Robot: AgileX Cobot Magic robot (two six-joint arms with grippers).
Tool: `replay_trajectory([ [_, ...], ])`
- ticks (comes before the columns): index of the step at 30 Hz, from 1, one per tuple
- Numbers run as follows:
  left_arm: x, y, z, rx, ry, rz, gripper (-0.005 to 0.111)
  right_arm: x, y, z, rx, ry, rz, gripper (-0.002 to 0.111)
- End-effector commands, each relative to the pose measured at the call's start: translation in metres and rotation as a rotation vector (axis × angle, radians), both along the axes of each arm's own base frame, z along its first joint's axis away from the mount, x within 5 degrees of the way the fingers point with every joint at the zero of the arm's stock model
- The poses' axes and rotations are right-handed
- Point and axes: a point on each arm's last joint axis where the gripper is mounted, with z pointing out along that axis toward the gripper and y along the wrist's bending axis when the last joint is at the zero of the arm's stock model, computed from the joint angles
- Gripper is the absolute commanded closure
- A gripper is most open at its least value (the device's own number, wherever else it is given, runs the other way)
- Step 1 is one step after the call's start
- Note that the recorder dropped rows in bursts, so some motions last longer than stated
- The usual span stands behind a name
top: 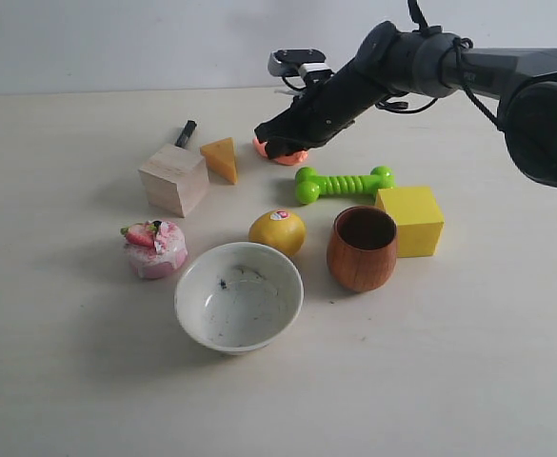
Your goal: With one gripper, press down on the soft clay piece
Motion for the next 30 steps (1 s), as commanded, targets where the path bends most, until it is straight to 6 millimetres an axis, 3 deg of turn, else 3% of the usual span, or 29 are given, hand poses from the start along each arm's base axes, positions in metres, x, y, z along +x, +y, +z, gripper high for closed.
replay_trajectory([
  [1,0.0,0.0,0.001,-0.007,-0.012,0.002,0.107,0.002,0.0,0.016,0.006,-0.039,-0.01,0.081],
  [10,0.0,0.0,0.001,-0.007,-0.012,0.002,0.107,0.002,0.0,0.03,0.013,-0.064,-0.011,0.081],
  [24,0.0,0.0,0.001,-0.007,-0.012,0.002,0.107,0.001,-0.002,0.02,-0.015,-0.052,0.004,0.081],
  [30,0.0,0.0,0.001,-0.007,-0.012,0.002,0.107,-0.001,-0.002,0.005,-0.026,-0.008,0.018,0.081],
])
